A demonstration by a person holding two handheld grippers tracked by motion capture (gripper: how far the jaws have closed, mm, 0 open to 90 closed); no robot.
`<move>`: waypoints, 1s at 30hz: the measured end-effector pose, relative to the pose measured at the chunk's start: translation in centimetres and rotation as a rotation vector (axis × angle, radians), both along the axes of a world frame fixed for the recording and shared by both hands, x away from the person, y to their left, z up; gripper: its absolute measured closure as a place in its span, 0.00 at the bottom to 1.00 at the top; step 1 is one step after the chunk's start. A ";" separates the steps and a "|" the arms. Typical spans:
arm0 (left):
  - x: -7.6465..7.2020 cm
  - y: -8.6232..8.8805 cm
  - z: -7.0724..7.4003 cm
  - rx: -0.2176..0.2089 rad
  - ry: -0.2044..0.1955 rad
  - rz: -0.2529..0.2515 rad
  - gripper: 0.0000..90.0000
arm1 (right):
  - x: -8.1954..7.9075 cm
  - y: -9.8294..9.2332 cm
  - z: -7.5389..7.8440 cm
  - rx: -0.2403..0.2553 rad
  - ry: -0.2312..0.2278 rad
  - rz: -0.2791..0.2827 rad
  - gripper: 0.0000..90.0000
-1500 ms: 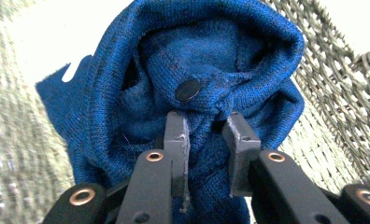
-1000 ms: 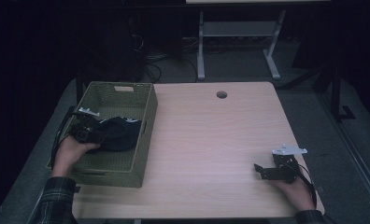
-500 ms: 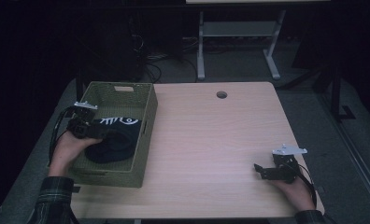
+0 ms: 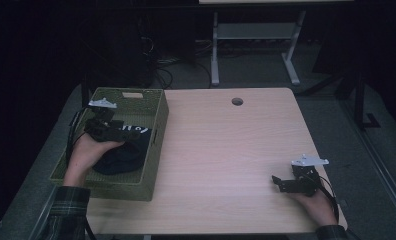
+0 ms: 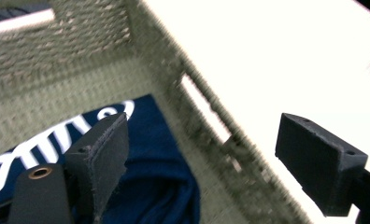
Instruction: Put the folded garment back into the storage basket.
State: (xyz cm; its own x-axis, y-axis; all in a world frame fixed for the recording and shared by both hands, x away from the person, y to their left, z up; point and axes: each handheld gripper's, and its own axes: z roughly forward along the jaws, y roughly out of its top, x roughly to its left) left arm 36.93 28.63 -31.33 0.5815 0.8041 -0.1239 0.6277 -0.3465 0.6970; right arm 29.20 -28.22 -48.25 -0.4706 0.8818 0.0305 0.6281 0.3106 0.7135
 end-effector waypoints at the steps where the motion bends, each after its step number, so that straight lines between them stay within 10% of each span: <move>1: 0.0 -0.4 0.1 -0.006 -0.006 -0.003 0.18 | 0.0 0.0 0.0 0.000 0.000 0.000 0.10; 14: 0.0 -6.2 1.1 -0.048 -0.047 -0.085 0.18 | 0.0 0.0 0.0 0.000 0.000 0.000 0.10; 30: -0.6 -13.1 -1.5 -0.067 -0.045 -0.171 0.18 | 0.0 0.0 0.0 0.000 0.000 0.000 0.10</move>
